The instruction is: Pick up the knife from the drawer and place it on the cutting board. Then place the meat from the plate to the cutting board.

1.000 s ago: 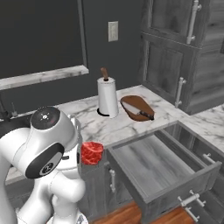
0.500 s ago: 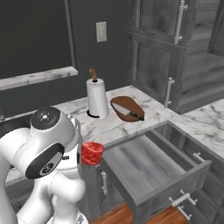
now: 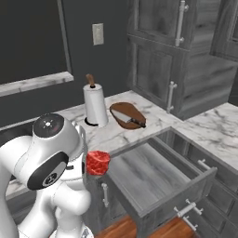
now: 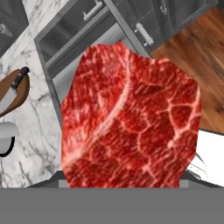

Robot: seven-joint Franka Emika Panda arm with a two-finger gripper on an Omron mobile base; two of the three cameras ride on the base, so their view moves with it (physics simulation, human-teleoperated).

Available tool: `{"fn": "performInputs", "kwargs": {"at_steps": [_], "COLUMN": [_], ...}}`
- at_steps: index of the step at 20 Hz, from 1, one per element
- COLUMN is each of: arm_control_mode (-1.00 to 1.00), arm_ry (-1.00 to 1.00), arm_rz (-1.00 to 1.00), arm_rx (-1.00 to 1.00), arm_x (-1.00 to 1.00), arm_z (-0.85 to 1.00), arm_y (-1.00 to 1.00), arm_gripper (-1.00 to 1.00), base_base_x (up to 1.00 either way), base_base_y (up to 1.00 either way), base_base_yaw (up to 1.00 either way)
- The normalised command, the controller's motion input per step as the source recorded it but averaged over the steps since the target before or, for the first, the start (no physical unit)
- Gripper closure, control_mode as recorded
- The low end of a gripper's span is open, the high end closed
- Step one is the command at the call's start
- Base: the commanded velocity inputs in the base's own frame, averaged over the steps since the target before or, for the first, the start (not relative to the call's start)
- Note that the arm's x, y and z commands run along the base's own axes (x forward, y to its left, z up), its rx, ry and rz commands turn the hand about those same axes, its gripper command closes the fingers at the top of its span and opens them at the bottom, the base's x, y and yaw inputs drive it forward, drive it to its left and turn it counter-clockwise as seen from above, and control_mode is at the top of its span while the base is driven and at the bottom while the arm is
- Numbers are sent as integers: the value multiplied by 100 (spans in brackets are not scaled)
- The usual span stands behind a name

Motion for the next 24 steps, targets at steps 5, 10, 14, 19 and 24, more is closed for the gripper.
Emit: {"fn": "performInputs", "kwargs": {"at_steps": [5,10,14,19,24], "arm_control_mode": [100,100,100,100,-100], "arm_ry": [0,0,0,0,1], "arm_rz": [0,0,0,0,4], "arm_rx": [0,0,0,0,0], "arm_x": [0,0,0,0,15], "arm_z": [0,0,0,0,-2], "arm_y": [0,0,0,0,0], "arm_gripper": [100,100,100,100,100], "base_base_x": [50,48,33,21,13], "base_base_y": [0,0,0,0,0], "base_base_yaw": [-15,-12,-3,0,1]}}
